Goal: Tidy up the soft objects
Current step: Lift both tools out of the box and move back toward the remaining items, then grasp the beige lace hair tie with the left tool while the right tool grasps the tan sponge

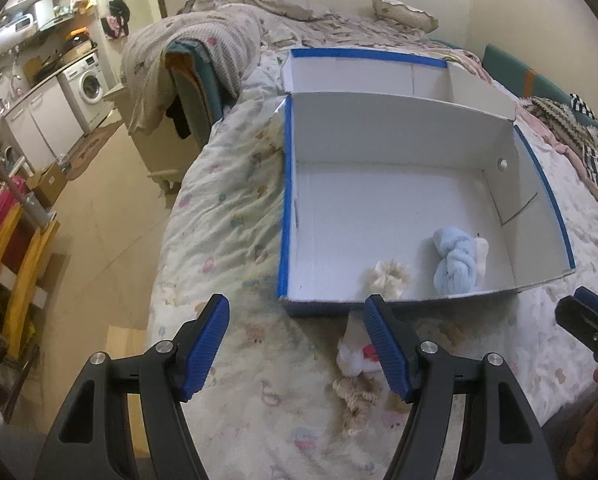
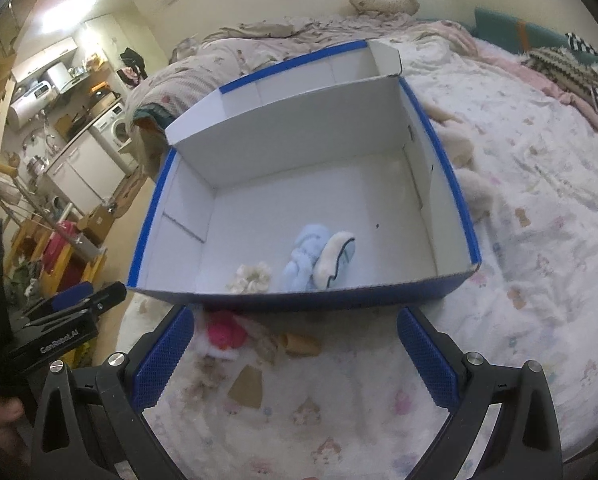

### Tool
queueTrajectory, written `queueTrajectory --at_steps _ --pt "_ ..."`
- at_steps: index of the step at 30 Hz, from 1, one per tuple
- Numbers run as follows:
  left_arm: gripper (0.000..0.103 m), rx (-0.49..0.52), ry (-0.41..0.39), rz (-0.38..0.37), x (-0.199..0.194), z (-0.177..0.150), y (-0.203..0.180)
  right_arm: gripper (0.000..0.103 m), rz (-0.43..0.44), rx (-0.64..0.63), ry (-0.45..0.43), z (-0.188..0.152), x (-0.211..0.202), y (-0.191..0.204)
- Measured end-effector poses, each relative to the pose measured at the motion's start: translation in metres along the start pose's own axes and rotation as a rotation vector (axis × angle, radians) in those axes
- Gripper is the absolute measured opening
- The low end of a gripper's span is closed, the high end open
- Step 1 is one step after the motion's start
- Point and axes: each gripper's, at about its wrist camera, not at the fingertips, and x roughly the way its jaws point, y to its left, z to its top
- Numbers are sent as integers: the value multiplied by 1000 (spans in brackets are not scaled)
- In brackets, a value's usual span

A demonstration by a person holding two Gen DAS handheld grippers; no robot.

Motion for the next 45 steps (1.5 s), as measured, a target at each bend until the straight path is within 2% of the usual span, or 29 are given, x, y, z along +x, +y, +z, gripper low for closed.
queueTrajectory --at_steps 5,10,13,19,24,28,33,35,45 --pt "67 -68 68 -4 3 -4 22 103 37 13 12 -4 -2 3" --pt "67 -82 111 -84 22 -16 39 103 57 29 57 -9 10 5" --pt "67 -119 197 -124 42 -22 39 103 51 21 94 -14 18 7" --pt "67 -106 364 -196 76 -34 17 103 13 61 137 -16 31 -3" --pt "65 -69 454 -239 95 -43 -9 103 -4 92 170 -17 42 -10" --pt "54 -45 517 -256 111 -50 -23 103 -5 95 194 -16 51 -10" --pt "32 -57 572 -286 125 -57 -27 103 -13 86 222 -17 59 -7" --pt "18 -61 582 -305 126 -58 -27 103 -15 81 231 -18 62 -6" --pt "15 -62 586 -347 102 -65 -10 103 -26 70 265 -22 70 -1"
